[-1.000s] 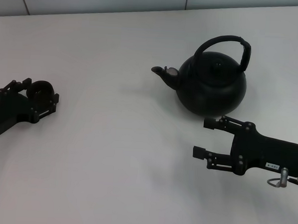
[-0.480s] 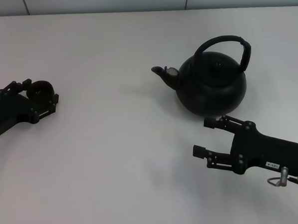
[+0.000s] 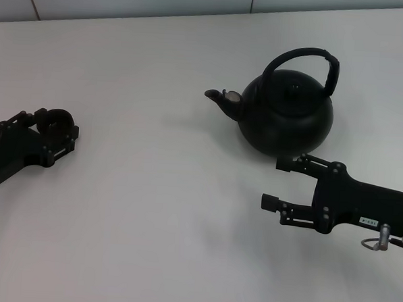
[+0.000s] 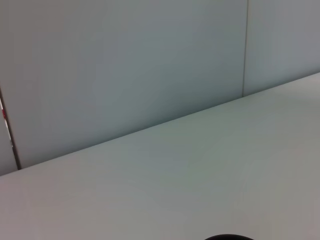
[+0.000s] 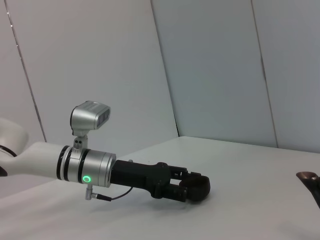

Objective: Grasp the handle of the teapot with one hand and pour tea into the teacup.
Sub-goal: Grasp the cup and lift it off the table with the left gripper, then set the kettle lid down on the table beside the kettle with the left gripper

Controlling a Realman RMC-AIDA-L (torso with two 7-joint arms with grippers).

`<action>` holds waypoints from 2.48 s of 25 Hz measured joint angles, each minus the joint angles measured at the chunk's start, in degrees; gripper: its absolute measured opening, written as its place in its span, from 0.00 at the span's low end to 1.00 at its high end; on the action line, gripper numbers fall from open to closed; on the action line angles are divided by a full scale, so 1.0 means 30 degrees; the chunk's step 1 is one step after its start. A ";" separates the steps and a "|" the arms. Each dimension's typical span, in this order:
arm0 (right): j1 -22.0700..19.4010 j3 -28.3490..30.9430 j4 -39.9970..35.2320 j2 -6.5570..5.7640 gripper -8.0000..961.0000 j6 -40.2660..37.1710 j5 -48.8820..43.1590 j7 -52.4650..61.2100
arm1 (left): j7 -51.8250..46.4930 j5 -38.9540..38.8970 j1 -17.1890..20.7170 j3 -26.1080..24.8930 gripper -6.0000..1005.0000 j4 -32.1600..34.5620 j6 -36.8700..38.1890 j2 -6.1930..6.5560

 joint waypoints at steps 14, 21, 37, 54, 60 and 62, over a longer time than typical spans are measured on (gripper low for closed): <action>0.0013 0.0000 0.0048 0.0000 0.86 -0.0001 0.0001 0.0000 | -0.1428 0.0018 -0.0498 0.1525 0.70 0.0163 0.3384 0.0056; 0.0026 0.0000 0.0030 0.0000 0.86 0.0000 0.0002 0.0001 | -0.1543 0.0017 -0.1311 0.3080 0.71 -0.0071 0.3599 -0.0041; 0.0082 0.0000 0.0108 0.0000 0.86 0.0001 -0.0002 -0.0049 | -0.1482 0.0014 -0.3015 0.4817 0.73 -0.1237 0.2909 -0.0178; 0.0087 0.0001 0.0113 0.0001 0.86 0.0001 -0.0002 -0.0106 | -0.1228 -0.0063 -0.2651 0.4855 0.75 -0.1508 0.1080 -0.0143; 0.0126 -0.0002 0.0114 0.0001 0.86 0.0001 -0.0002 -0.0102 | -0.0906 -0.0099 -0.2741 0.4826 0.75 -0.1904 0.0960 -0.0171; 0.0132 -0.0019 0.0114 0.0000 0.86 0.0001 -0.0002 -0.0101 | -0.0906 -0.0099 -0.2741 0.4826 0.75 -0.1904 0.0960 -0.0171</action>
